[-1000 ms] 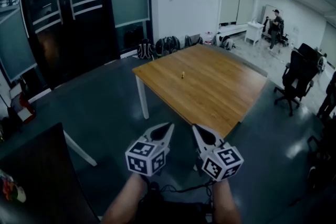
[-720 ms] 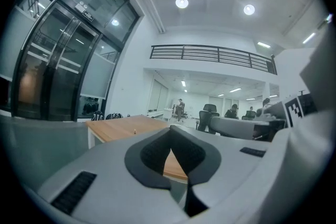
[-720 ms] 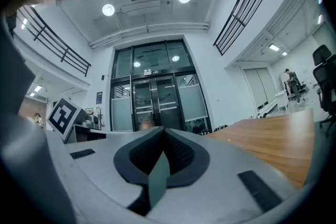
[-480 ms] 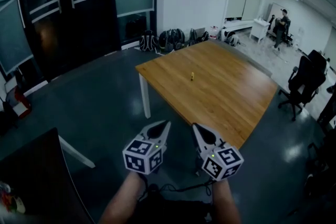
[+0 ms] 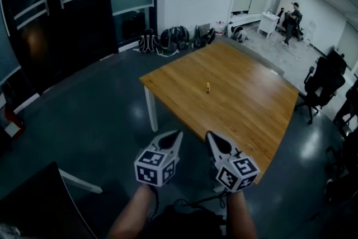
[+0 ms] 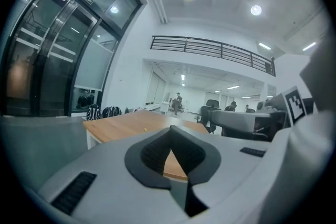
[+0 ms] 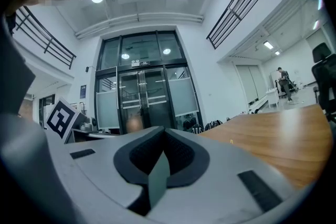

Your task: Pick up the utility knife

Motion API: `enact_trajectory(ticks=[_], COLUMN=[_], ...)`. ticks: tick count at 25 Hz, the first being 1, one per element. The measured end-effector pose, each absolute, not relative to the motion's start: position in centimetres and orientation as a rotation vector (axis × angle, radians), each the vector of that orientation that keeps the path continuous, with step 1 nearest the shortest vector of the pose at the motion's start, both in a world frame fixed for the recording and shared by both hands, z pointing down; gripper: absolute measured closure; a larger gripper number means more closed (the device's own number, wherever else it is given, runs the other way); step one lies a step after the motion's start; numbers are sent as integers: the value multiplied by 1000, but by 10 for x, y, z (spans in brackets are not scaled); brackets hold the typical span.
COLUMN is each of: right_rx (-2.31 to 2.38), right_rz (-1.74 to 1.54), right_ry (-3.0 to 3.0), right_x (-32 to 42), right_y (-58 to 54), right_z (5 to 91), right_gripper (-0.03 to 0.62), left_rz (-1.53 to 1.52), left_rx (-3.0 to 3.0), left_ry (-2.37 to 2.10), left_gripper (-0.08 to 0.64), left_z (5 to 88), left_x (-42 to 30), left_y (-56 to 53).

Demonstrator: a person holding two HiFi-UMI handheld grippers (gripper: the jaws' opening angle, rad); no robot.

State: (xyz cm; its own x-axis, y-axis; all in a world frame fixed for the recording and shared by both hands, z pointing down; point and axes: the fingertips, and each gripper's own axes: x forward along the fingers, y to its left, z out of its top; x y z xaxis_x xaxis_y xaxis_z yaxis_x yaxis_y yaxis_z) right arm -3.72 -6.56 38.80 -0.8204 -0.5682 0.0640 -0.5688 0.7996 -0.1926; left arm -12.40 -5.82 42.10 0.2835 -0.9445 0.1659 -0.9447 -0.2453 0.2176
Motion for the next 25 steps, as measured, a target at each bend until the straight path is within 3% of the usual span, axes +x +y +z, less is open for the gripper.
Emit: enact_trajectory(ticks=[15, 25], right_rx=[1058, 1145], right_rz=[419, 469], right_ry=[-2973, -2972], right_x=[-63, -33], right_y=[-202, -320], right_z=[417, 423], right_gripper=[581, 581], left_rz=[68, 173], left_rx=[2283, 2264], left_ry=[-1675, -1681], left_gripper=[554, 554], left_z=[452, 468], left_x=[-151, -135], left_y=[-197, -319])
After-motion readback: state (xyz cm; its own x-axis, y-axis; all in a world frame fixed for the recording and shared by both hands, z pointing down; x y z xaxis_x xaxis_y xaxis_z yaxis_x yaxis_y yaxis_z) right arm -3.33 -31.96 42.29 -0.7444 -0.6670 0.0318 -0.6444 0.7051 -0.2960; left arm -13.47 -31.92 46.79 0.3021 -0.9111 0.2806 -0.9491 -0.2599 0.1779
